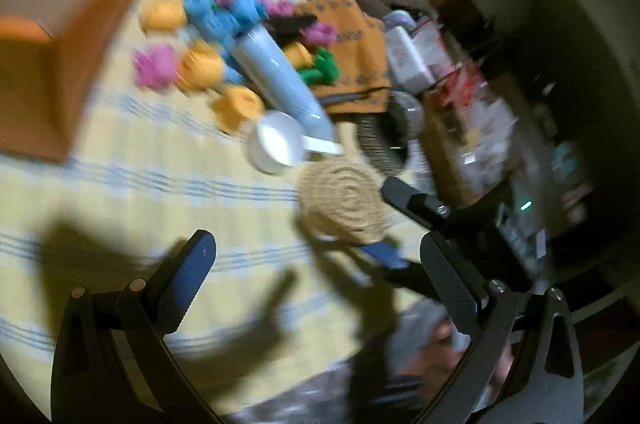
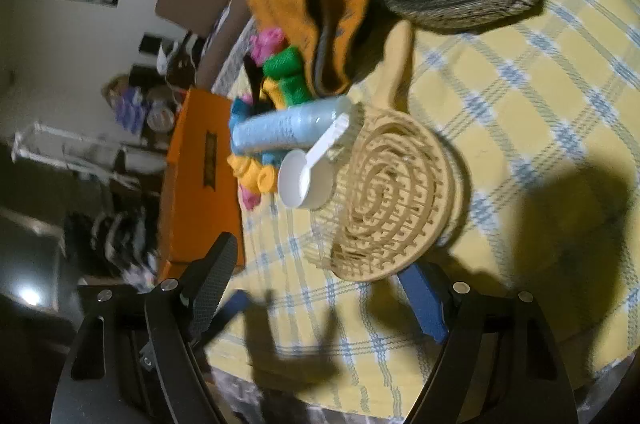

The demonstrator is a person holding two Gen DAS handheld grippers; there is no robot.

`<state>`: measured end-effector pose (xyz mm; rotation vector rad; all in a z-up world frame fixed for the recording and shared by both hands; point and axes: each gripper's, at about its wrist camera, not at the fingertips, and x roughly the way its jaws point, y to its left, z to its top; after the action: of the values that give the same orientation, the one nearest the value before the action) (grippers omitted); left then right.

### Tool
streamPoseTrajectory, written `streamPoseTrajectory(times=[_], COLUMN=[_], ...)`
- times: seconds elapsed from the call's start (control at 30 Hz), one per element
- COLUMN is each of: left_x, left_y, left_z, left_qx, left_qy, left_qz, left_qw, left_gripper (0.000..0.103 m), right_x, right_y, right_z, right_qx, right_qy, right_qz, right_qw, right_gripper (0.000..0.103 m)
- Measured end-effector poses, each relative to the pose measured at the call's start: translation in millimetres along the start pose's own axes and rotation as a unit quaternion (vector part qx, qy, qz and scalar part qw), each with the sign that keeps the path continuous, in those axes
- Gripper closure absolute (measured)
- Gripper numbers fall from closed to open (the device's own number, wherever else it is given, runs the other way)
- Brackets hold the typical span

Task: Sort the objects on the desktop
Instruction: 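Close the right gripper on the beige spiral hairbrush handle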

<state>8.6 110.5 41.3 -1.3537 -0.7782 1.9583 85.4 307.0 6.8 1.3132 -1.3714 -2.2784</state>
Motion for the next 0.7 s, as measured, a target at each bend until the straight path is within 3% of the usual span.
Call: streamPoseTrajectory(times=[0.17, 0.33, 0.5, 0.7], left_x=[29, 50, 66, 95], left_y=[4, 20, 32, 24], left_z=[-2, -2, 3, 1], left_qx=[-0.086, -0.180, -0.253, -0.289], left_qy=[0.032, 0.034, 0.019, 0.025], left_qz=[-0.079, -0.142, -0.184, -0.208], left_qw=[0.9926, 0.9726, 0.9497, 0.9342], left_gripper=[0.001, 0.001, 0.001, 0.001], right_x=[-8, -12, -18, -17], right_y=[-4, -4, -6, -10], right_z=[12, 13, 17, 15], right_qx=[0.016, 0.037, 0.051, 0.077], right_qy=[0.000, -0.001, -0.007, -0.007], right_qz=[0.018, 0.049, 0.064, 0.090], right_qw=[1.000, 0.998, 0.997, 0.993], right_gripper=[0.021, 0.021, 0.021, 0.020])
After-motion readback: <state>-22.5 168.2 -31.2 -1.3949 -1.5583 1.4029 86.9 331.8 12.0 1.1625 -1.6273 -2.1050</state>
